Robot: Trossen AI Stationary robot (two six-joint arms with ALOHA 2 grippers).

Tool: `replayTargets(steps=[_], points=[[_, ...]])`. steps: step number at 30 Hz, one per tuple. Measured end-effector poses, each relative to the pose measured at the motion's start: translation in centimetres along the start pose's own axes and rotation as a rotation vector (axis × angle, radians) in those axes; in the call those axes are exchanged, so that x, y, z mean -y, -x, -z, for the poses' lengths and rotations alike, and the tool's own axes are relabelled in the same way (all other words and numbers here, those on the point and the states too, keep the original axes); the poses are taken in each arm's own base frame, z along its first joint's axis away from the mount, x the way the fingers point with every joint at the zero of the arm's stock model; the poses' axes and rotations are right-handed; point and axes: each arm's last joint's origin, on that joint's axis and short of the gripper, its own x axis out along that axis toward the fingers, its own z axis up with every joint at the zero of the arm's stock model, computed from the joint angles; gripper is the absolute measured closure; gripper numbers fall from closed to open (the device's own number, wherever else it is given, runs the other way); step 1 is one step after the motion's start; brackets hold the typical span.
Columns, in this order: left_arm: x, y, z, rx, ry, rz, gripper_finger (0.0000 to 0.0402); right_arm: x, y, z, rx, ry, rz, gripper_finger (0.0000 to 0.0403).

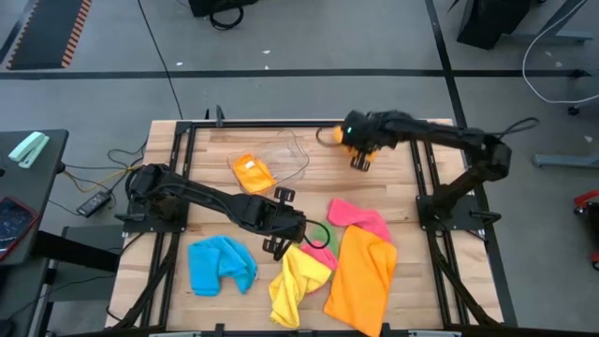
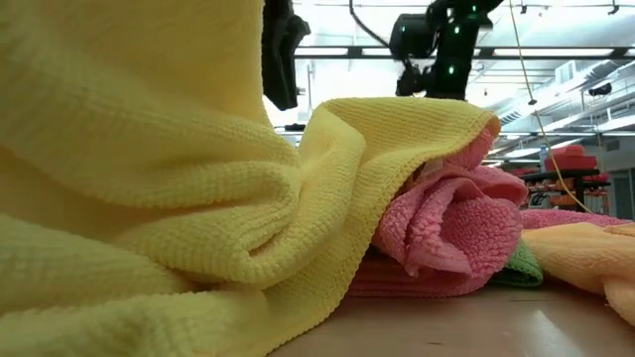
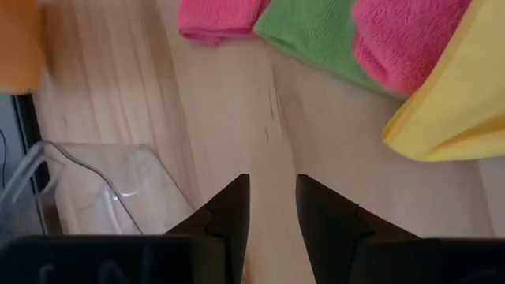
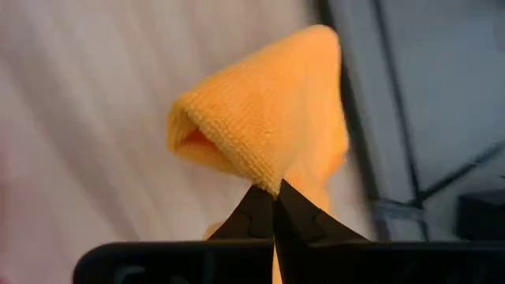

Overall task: Fold microfiber towels
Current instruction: Fold the orange microfiber towel

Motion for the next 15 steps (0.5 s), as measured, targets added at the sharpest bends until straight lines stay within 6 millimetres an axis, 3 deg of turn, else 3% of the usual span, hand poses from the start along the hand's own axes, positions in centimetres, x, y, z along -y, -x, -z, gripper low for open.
replayTargets(steps=[6, 15], points=[[0.4, -0.1, 0.1, -0.005, 0.051, 0.004, 0.0291, -5.0, -3.0, 0.7, 0.028, 0.073, -0.081, 0.0395], [0.5, 0.0, 0.0, 0.005, 0.061, 0.005, 0.029, -11.0, -4.0, 2.1, 0.115, 0.183, -0.325, 0.0338]])
